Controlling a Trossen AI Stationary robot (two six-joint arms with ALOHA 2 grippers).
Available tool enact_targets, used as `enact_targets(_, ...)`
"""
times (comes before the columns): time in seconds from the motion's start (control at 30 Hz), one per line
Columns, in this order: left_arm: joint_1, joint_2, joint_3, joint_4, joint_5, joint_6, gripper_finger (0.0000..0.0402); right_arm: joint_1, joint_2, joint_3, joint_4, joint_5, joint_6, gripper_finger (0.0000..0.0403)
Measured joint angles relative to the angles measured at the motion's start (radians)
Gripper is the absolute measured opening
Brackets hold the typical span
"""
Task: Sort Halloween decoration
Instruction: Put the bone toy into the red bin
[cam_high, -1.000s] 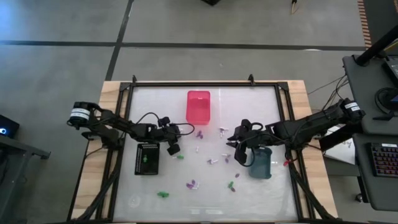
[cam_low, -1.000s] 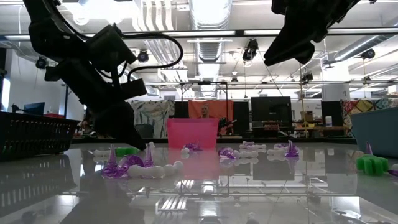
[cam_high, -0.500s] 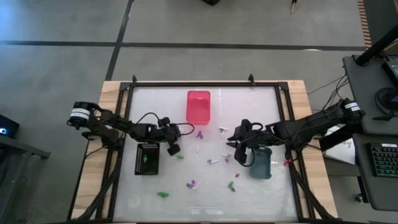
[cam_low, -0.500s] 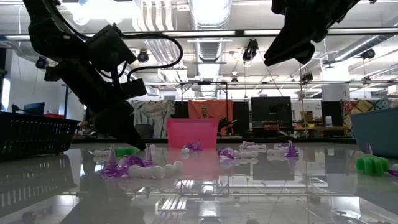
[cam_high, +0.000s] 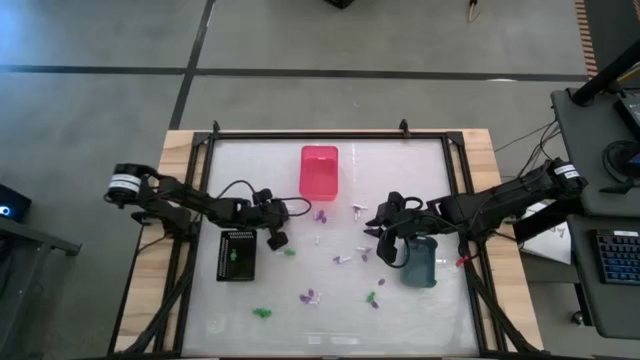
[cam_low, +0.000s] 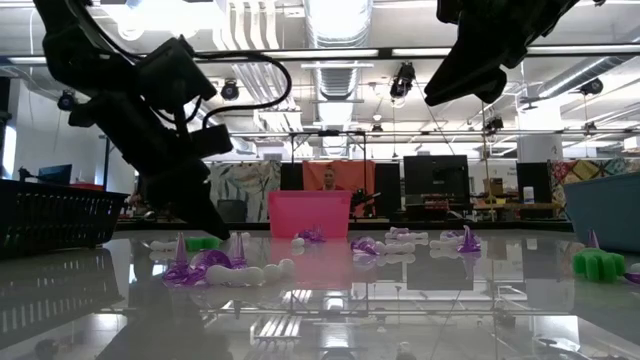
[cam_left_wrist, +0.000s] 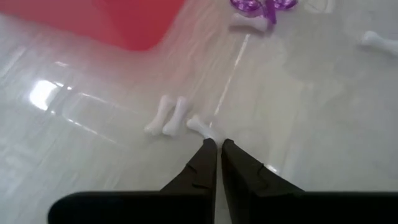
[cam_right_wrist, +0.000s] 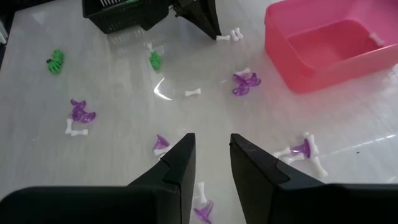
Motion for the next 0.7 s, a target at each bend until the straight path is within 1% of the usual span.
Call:
enact_targets(0.2, -0.003, -0.052, 0.000, -0.021, 0.025, 0.003, 0.0001, 0.000, 0.000, 0.000, 0.000, -0.002, -0.001, 0.0091)
enact_targets(0.4, -0.013, -0.134, 0.000, -0.019, 0.057, 0.017, 0.0001, 0.000, 0.000, 0.000, 0.000, -0.001, -0.001, 0.0091)
enact_targets(0.47, -0.014, -0.169, 0.001, -0.001, 0.073, 0.035, 0.0001, 0.000, 0.000, 0.000, 0.000, -0.002, -0.001, 0.0091)
enact_targets(0.7, -0.011, -0.255, 0.003, 0.106, 0.074, 0.127, 0.0001, 0.000, 0.000, 0.000, 0.000, -0.001, -0.003, 0.0091)
